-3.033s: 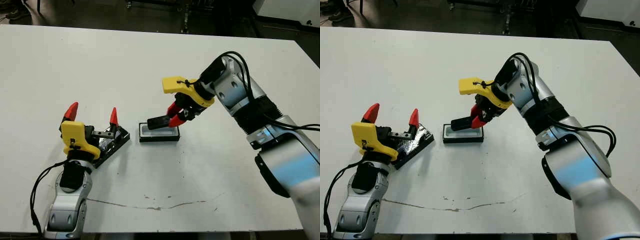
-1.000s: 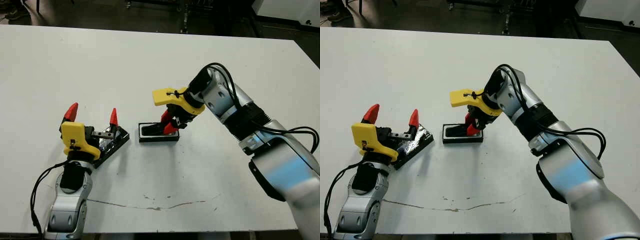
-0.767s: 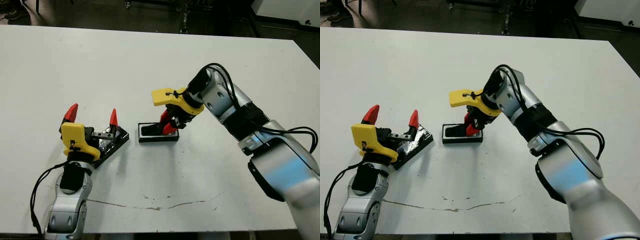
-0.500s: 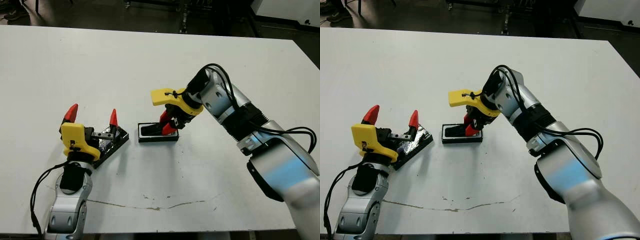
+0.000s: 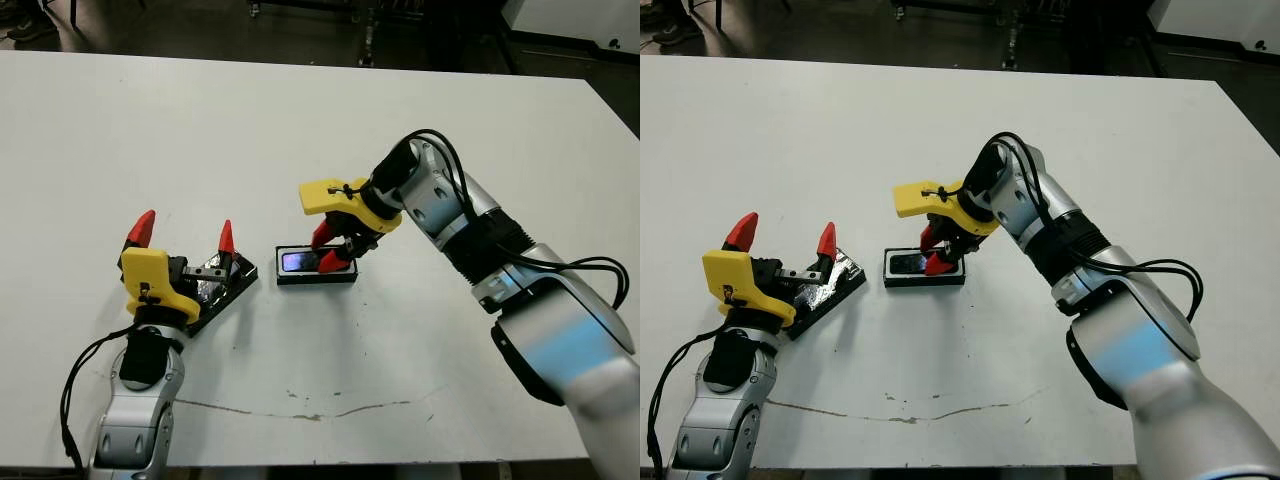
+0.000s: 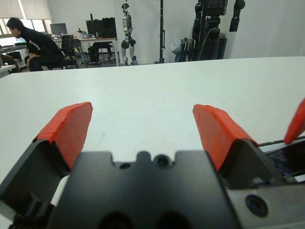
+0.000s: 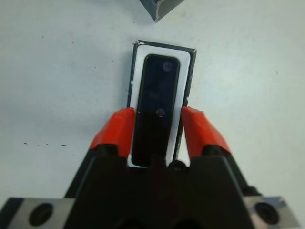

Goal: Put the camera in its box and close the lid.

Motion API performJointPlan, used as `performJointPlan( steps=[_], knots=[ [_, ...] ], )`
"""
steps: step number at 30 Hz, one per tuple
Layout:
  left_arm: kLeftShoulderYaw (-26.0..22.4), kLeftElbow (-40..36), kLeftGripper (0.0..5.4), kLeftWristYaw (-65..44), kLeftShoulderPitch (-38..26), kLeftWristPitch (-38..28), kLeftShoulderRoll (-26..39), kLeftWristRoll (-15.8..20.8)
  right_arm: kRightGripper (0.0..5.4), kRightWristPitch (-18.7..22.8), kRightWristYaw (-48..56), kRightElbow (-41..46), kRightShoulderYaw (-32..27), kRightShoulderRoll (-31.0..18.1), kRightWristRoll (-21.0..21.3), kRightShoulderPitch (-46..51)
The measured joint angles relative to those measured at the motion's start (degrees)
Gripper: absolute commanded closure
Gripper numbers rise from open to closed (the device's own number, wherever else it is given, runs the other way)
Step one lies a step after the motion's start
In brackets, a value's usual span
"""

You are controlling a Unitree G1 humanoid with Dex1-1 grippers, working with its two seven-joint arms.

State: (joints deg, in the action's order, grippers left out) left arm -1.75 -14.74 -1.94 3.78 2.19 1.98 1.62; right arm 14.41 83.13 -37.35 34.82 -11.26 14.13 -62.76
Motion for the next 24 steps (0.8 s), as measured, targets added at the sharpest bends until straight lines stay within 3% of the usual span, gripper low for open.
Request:
performJointPlan(
  steps=[3, 14, 24],
  knots=[
    [0.0, 0.0, 0.00, 0.0, 0.0, 0.0, 0.0, -0.1, 1.85, -1.9, -0.5, -0.7, -0.4, 0.0, 0.1, -0.1],
    [0.2, 0.0, 0.00, 0.2, 0.0, 0.0, -0.1, 0.1, 0.09, -2.7, -3.0, 0.4, -3.2, -1.9, 0.1, -0.1],
    [0.2, 0.0, 0.00, 0.2, 0.0, 0.0, 0.0, -0.1, 0.01, -0.5, -3.1, -2.4, -9.6, -3.8, -2.7, -6.1]
  ],
)
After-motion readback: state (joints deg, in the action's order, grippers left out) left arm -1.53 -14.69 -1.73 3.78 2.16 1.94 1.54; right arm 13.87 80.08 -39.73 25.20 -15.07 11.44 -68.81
